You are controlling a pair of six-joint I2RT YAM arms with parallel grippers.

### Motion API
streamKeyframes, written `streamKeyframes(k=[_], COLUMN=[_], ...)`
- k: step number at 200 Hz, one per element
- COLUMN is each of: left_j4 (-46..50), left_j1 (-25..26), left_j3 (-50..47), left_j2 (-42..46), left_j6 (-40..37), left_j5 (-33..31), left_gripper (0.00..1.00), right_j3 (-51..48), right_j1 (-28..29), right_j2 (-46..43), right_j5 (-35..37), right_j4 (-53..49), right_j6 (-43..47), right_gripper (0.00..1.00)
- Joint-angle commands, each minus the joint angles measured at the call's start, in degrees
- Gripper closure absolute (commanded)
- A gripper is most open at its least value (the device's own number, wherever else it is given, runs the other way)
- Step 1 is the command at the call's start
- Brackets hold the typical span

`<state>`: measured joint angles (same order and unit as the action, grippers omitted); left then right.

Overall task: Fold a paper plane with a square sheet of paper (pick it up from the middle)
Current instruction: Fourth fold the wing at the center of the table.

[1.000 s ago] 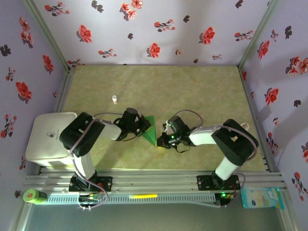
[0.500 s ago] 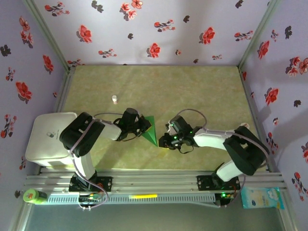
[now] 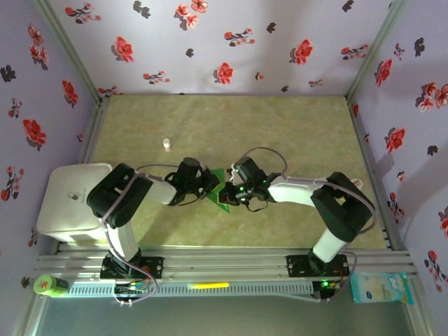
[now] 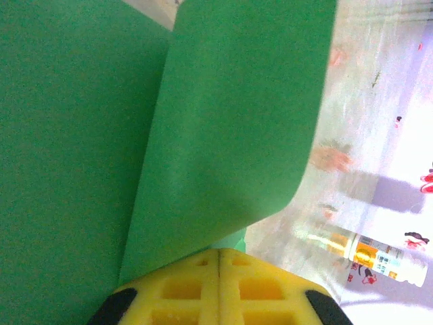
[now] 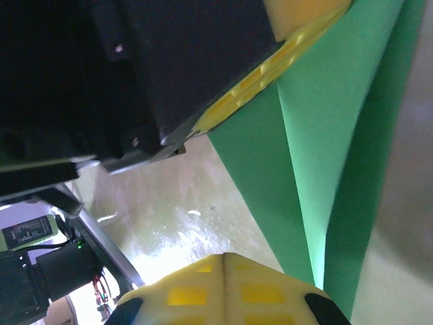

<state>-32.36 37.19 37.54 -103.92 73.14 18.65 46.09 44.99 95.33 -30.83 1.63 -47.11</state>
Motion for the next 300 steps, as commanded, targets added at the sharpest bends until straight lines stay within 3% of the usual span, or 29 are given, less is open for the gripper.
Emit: streamKeyframes(k=[1,83,204,260,300], left_j4=[3.71,3.79,3.53,3.01,2.48], left_j1=[-0.01,-0.09,-0.71,-0.53,-0.19], left_j3=[-1.69,-1.81,-2.68,-3.02,-3.0], left_j2=[-2.17,-2.11,-2.04,-1.56,-1.8], left_j6=[0.03,0.0,0.77,1.12,1.3], left_j5=[-2.06,-2.09,-2.46,-2.65,-2.77], left_gripper=[0.94,0.94,0.95,0.95,0.95], right_j3=[1.14,-8.12,-19.33,-13.15,-4.93], right_j1=[0.3,0.35,0.89,0.54,-0.49], right_j2=[2.63,3.03,-4.74,-13.89,-7.5], right_j5=[1.56,0.83,-0.22,2.53,2.66], right_j4=[0.33,5.85,6.02,-0.49,2.46], right_j6=[-0.38,-2.92,-1.79,-0.55,-2.01], right_gripper=[1.0,1.0,1.0,0.99,0.98])
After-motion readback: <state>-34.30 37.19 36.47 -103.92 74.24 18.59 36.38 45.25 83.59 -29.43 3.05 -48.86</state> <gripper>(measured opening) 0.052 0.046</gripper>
